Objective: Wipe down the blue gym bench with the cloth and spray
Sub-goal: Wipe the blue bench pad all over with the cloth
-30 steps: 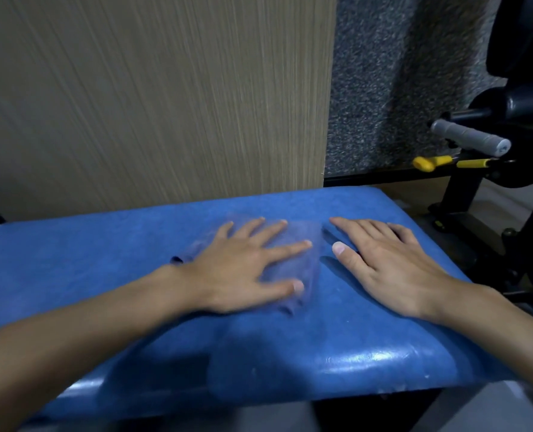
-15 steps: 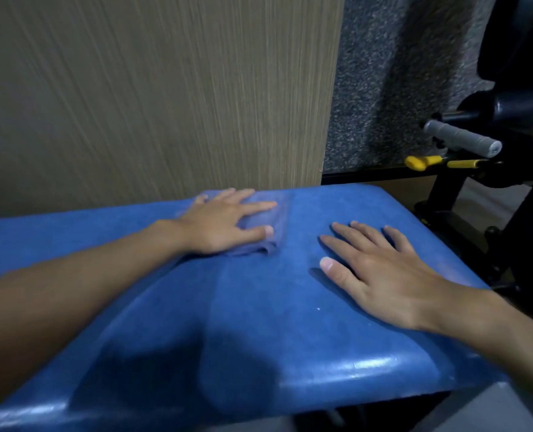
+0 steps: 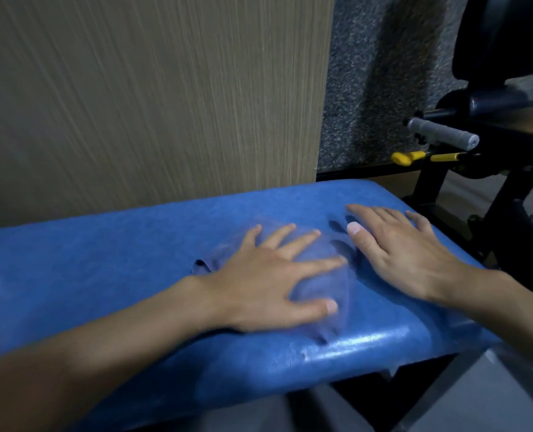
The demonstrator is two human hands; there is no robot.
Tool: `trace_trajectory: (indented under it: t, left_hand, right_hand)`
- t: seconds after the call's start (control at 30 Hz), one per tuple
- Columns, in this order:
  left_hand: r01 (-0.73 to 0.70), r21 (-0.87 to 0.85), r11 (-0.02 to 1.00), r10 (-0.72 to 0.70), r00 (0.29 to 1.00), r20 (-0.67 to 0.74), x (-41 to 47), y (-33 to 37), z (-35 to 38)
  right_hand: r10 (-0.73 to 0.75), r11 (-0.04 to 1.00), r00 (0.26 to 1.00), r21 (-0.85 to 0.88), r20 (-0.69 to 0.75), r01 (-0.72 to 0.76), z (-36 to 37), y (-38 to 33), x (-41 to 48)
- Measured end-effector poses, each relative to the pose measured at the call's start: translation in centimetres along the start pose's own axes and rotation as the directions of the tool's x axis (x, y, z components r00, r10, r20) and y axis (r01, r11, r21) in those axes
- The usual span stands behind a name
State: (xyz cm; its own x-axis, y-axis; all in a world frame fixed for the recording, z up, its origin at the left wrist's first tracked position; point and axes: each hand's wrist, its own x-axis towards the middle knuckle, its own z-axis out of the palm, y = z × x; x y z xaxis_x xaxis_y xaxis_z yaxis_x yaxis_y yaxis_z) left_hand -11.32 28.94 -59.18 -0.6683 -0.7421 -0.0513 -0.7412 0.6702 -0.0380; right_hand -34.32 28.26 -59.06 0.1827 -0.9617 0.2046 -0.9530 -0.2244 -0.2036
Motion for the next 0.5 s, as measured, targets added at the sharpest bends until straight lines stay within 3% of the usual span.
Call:
trace_trajectory:
  t: [0.1, 0.23, 0.4, 0.5]
  left_hand:
    - [-0.123, -0.002, 0.992, 0.123, 0.992, -0.007, -1.4, 1.7, -0.1]
    - [-0.088, -0.018, 0.996, 0.088, 0.996, -0.009, -0.2, -0.3, -0.2]
    - [0.166, -0.071, 0.984, -0.167, 0.986, -0.016, 3.4, -7.3, -0.2]
    - [0.388, -0.111, 0.915, -0.394, 0.919, -0.032, 4.9, -12.6, -0.5]
  right_hand:
    - [0.022, 0.999, 0.998, 0.042, 0.06, -0.024, -0.2, 0.2, -0.4]
    - [0.005, 0.999, 0.992, -0.046, 0.129, 0.001, 0.1, -0.1, -0.6]
    - [-0.01, 0.998, 0.99, -0.058, 0.141, 0.018, 0.1, -0.1, -0.8]
    - [-0.023, 0.998, 0.991, -0.057, 0.134, 0.031, 0.2, -0.1, -0.9]
